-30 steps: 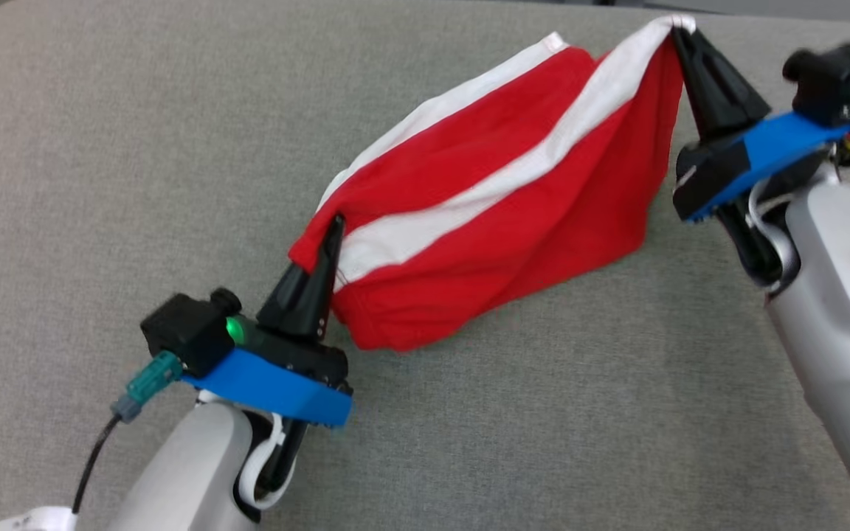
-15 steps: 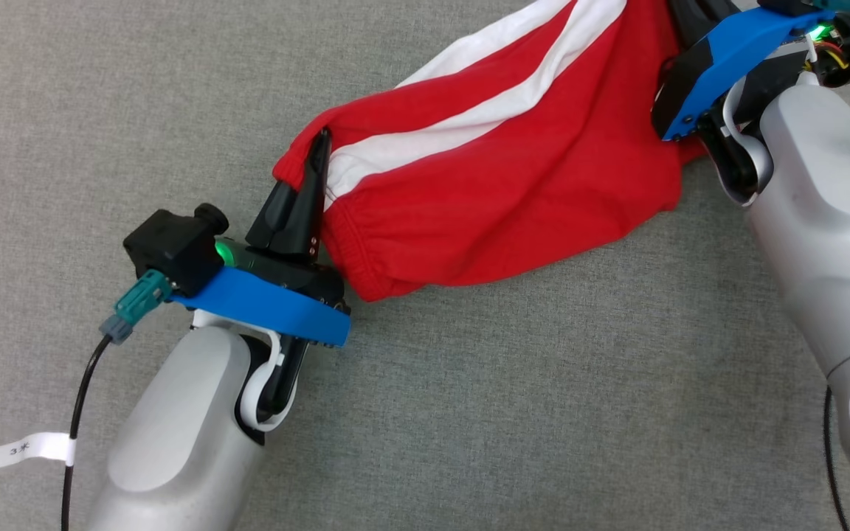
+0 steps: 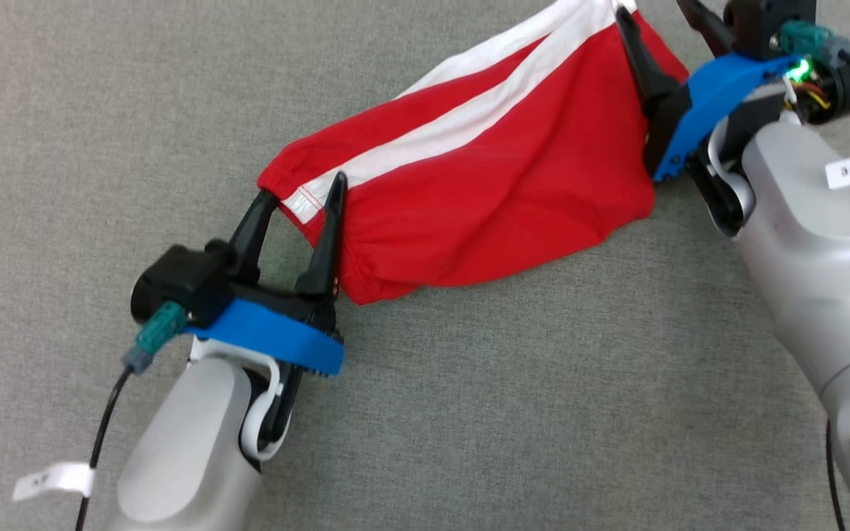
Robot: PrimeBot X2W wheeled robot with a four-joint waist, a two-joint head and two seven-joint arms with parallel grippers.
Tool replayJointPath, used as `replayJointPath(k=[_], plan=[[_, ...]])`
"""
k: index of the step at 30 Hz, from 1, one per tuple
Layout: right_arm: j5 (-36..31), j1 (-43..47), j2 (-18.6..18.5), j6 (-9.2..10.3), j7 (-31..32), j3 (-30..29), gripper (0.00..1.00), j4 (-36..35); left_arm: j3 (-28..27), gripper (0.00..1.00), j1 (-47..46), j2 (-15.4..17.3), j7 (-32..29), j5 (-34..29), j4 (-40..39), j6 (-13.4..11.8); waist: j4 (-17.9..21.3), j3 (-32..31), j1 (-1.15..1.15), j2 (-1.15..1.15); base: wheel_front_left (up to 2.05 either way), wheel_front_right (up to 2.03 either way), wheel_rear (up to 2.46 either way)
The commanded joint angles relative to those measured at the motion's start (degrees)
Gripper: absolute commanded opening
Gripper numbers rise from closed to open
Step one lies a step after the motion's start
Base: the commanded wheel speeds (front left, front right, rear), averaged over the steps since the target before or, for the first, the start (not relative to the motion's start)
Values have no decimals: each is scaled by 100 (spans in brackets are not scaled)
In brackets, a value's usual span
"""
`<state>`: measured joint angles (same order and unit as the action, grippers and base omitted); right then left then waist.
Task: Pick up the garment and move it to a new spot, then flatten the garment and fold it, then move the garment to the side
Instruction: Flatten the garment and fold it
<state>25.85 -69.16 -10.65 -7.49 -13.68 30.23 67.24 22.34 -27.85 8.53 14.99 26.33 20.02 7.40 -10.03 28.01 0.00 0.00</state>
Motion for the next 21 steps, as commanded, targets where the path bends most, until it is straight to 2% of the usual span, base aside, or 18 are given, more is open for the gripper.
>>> replayJointPath(k=[1,12,21], plan=[[46,121,-71,-2,-31,42,100,-4,-80,100,84,-30,25,-96,-64,13,30,-54,0,0,0,0,0],[464,518,-296,-2,100,338,100,256,-478,100,1002,-200,25,-756,-612,-15,-84,-383,0,0,0,0,0],[679,649,-483,-2,383,445,100,470,-1435,100,1424,-286,25,-1125,-1456,-199,-278,-461,0,0,0,0,0]])
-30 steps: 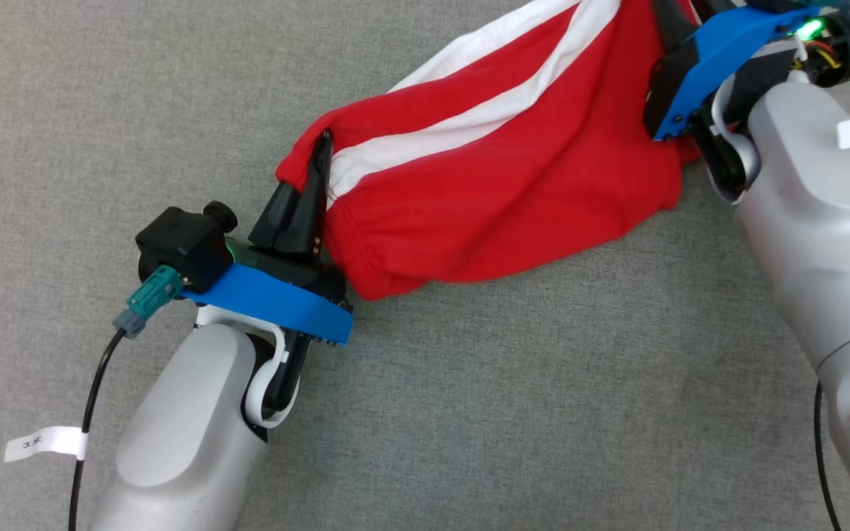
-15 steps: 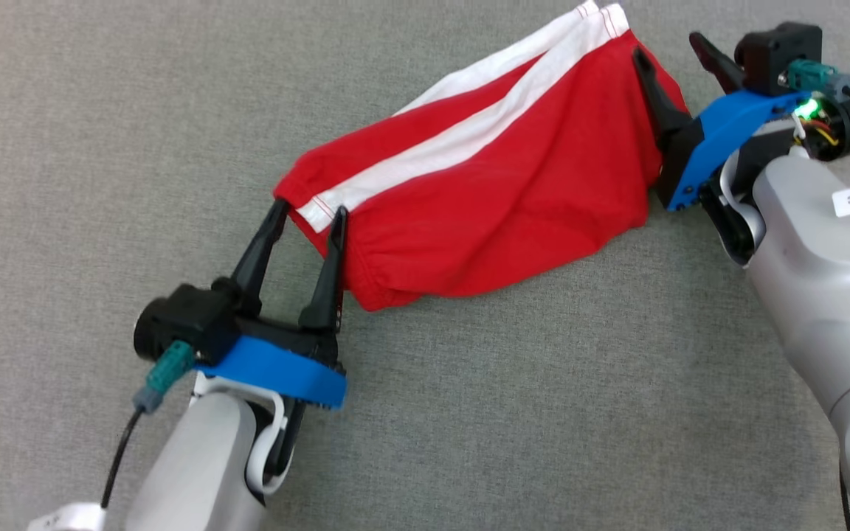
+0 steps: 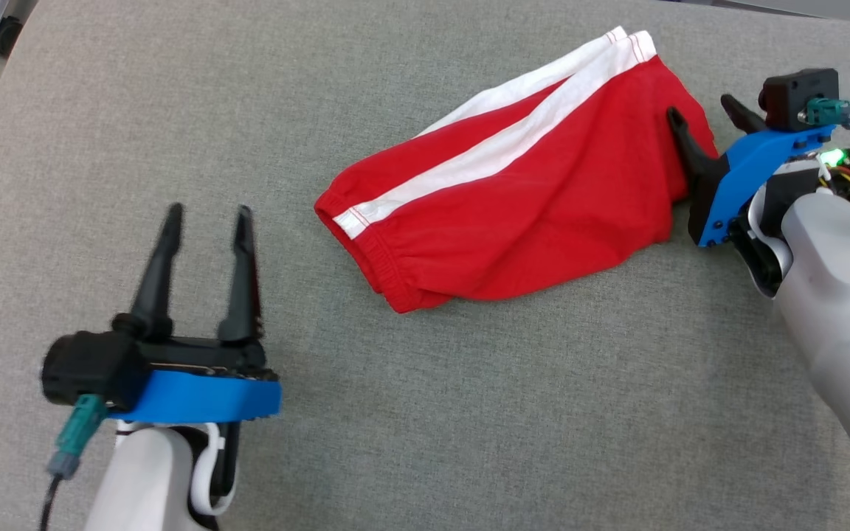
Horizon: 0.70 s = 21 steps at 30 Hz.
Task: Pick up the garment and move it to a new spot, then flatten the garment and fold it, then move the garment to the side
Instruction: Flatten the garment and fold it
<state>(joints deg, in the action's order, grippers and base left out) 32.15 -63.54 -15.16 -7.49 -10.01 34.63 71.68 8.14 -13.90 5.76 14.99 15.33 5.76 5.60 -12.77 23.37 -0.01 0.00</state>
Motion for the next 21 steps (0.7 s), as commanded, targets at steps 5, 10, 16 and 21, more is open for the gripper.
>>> replayJointPath(k=[5,10,16,21], plan=[[139,105,-31,-2,213,78,100,64,-675,100,133,-145,25,-243,-506,-202,-39,31,1,0,0,0,0],[302,186,15,-2,489,153,100,77,-1048,100,241,-228,25,-398,-639,-207,-54,41,1,0,0,0,0],[635,314,69,-2,729,210,0,-123,-1167,100,303,-281,25,-503,-538,-151,-42,6,1,0,0,0,0],[909,461,45,-2,607,161,0,-273,-1148,100,344,-287,25,-587,-431,-108,40,-130,1,0,0,0,0]])
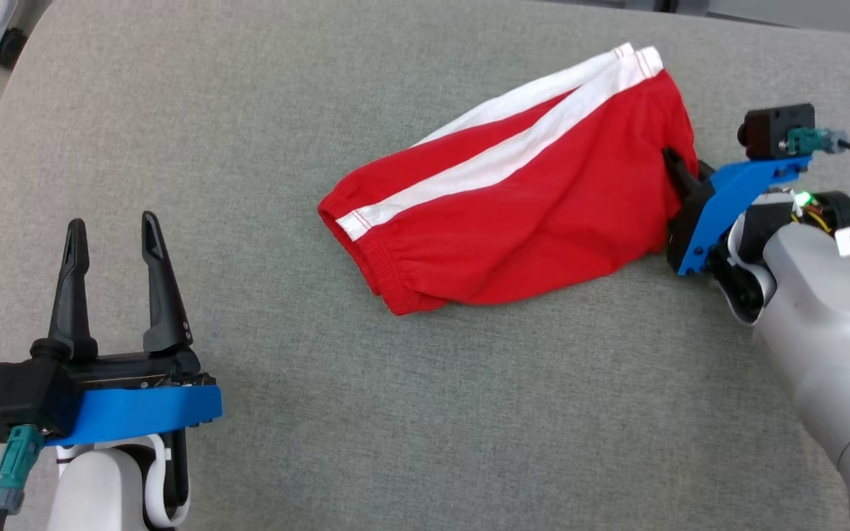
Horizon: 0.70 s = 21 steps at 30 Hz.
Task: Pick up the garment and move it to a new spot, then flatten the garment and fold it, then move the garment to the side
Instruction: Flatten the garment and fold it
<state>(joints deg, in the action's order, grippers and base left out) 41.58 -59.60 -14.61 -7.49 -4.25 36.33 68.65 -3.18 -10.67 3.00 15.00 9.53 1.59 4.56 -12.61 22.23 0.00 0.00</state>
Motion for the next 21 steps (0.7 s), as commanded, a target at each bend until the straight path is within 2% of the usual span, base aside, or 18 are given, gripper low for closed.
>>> replayJointPath(k=[1,10,16,21], plan=[[94,183,-12,-2,-92,10,0,-77,-26,100,43,-13,23,-26,17,15,100,-115,0,0,0,0,0],[726,968,-21,-2,-622,37,0,-688,-112,100,227,-14,23,-103,70,67,586,-537,0,0,0,0,0],[1050,1724,-191,-2,-925,110,0,-1199,-260,100,424,-13,24,-178,87,101,939,-830,0,0,0,0,0],[1262,2388,-376,-2,-1065,-79,0,-1522,-323,100,627,-13,24,-228,83,103,1137,-1037,0,0,0,0,0]])
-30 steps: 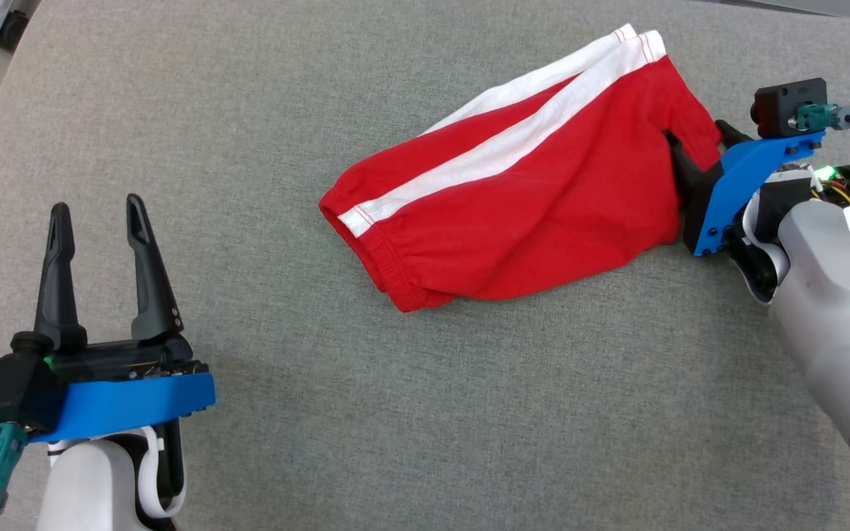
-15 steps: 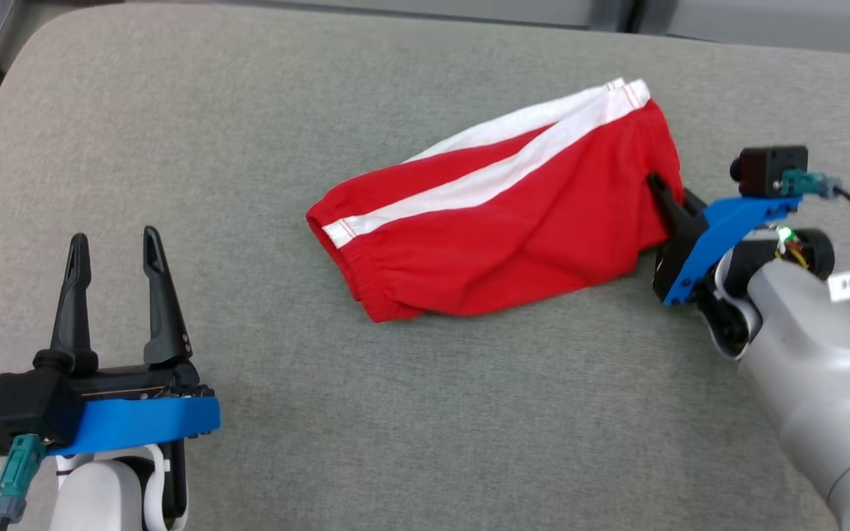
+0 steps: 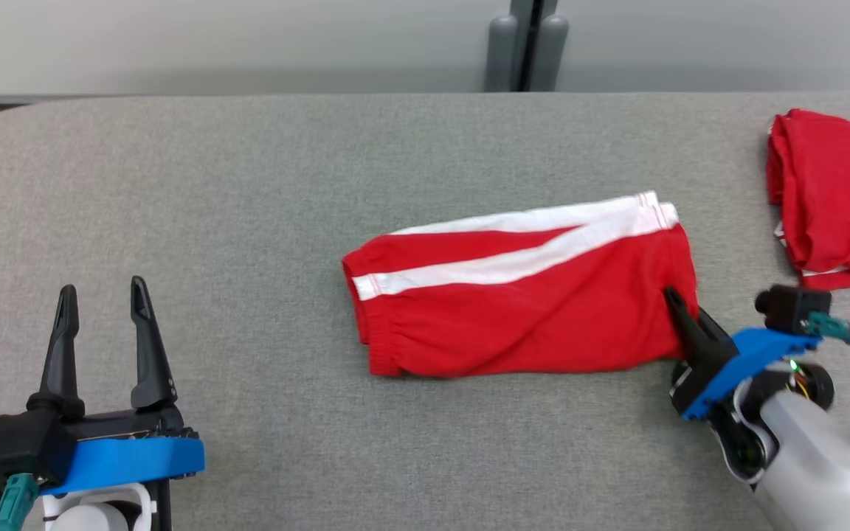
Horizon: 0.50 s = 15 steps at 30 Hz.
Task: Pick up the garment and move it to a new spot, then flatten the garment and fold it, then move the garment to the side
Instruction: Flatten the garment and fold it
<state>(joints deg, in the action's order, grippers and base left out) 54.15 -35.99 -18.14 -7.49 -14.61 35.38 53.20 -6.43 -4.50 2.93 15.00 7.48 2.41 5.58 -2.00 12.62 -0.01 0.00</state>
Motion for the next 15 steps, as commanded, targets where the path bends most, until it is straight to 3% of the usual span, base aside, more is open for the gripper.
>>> replayJointPath(k=[1,8,15], plan=[[42,163,-50,-2,-28,-52,0,-35,-18,100,44,-5,24,-31,0,3,106,-111,1,0,0,0,0],[0,1049,-278,-2,-65,-721,0,-468,-55,100,203,-5,24,-42,-33,22,211,-283,1,0,0,0,0],[-446,1298,-141,-3,-63,-1296,0,-810,-30,100,263,-5,24,-57,-39,34,250,-327,1,0,0,0,0]])
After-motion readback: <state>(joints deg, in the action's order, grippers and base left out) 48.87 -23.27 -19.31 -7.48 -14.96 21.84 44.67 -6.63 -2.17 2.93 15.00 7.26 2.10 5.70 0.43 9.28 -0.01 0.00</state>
